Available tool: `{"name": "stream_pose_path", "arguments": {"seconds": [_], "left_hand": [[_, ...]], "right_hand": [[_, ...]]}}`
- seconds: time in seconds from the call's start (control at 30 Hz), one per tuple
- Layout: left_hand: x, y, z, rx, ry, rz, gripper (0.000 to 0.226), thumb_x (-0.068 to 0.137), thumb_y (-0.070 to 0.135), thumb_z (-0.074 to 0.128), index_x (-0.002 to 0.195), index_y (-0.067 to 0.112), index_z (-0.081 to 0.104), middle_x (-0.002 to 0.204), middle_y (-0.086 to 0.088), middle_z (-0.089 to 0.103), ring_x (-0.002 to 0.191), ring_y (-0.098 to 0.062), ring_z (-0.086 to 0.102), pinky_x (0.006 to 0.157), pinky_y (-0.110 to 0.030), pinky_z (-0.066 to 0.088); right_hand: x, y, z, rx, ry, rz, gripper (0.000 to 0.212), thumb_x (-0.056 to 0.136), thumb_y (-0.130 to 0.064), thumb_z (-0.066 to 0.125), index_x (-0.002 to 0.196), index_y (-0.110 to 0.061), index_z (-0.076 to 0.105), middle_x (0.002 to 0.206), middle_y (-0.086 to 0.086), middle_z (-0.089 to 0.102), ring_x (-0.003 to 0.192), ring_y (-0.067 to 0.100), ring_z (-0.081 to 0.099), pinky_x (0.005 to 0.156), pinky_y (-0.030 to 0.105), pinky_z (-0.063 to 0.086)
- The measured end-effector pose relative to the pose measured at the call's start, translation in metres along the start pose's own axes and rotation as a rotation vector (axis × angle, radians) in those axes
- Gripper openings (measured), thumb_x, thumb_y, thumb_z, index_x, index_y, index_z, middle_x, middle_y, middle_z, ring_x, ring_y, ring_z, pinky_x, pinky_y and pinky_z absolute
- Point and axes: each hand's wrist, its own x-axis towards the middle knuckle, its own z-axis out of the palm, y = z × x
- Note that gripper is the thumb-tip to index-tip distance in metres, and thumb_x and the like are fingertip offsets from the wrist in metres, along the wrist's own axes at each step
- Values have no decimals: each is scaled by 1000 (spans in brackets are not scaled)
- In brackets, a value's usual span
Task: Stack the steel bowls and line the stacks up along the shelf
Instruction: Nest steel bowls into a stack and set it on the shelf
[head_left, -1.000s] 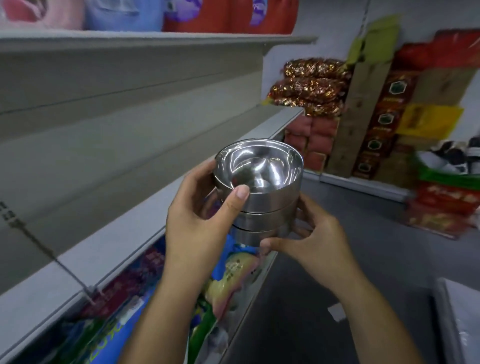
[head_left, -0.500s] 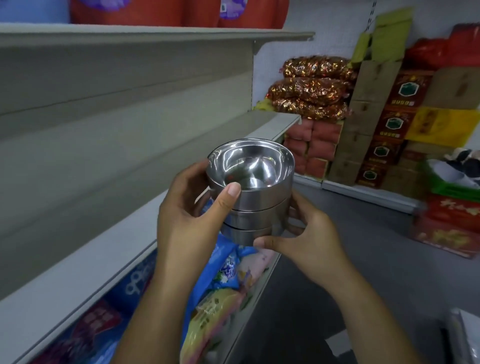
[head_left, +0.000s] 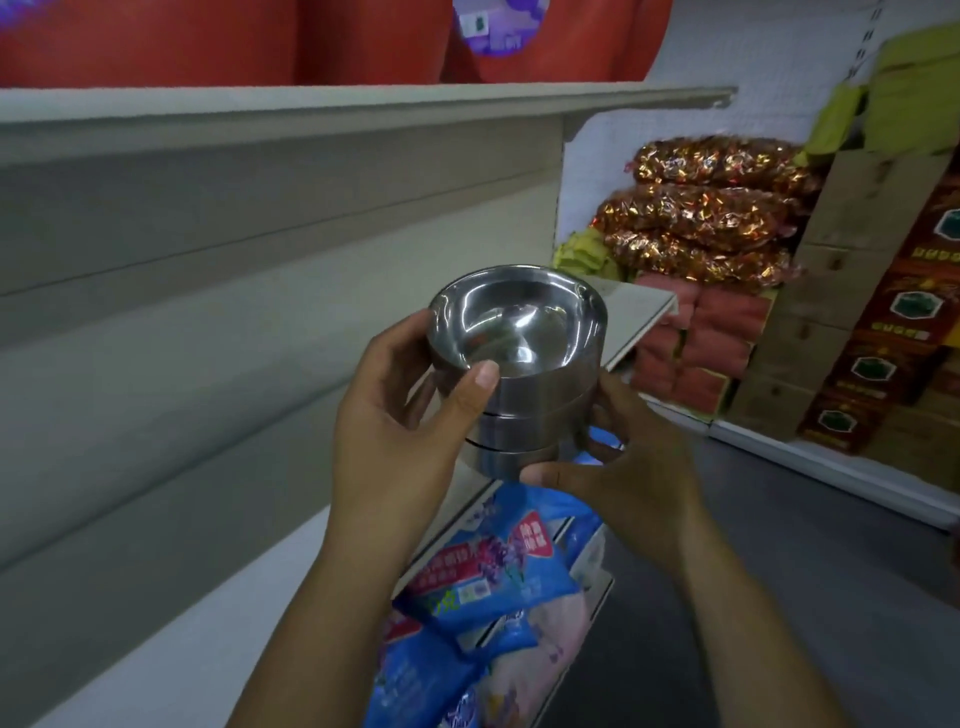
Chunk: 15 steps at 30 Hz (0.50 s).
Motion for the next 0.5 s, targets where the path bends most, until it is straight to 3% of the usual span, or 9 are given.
{"name": "stream_pose_path", "arguments": {"seconds": [0.17, 0.33, 0.5], "left_hand": [[36, -30, 7, 106, 145, 24, 44, 86, 11, 75, 128, 15, 62, 122, 4, 71, 116, -9, 66, 97, -20, 52], [59, -56, 22, 221, 353, 16, 41, 87, 14, 76, 125, 21, 64, 118, 9, 72, 112, -6, 67, 95, -19, 53], [87, -81, 40, 305, 530, -57, 43, 86, 22, 77, 125, 32, 63, 114, 16, 72, 104, 8, 67, 79, -5, 50]], "right_hand": [[72, 29, 11, 41, -181, -15, 81, 60, -17, 96, 129, -39, 60, 120, -22, 68, 113, -7, 61, 89, 12, 53], [140, 65, 29, 104, -359, -38, 86, 57, -15, 98, 131, -35, 59, 120, -18, 69, 111, -4, 62, 95, 21, 54], [198, 90, 37, 125, -544, -73, 81, 59, -14, 97, 128, -34, 59, 118, -19, 68, 108, -8, 61, 93, 18, 54]]}}
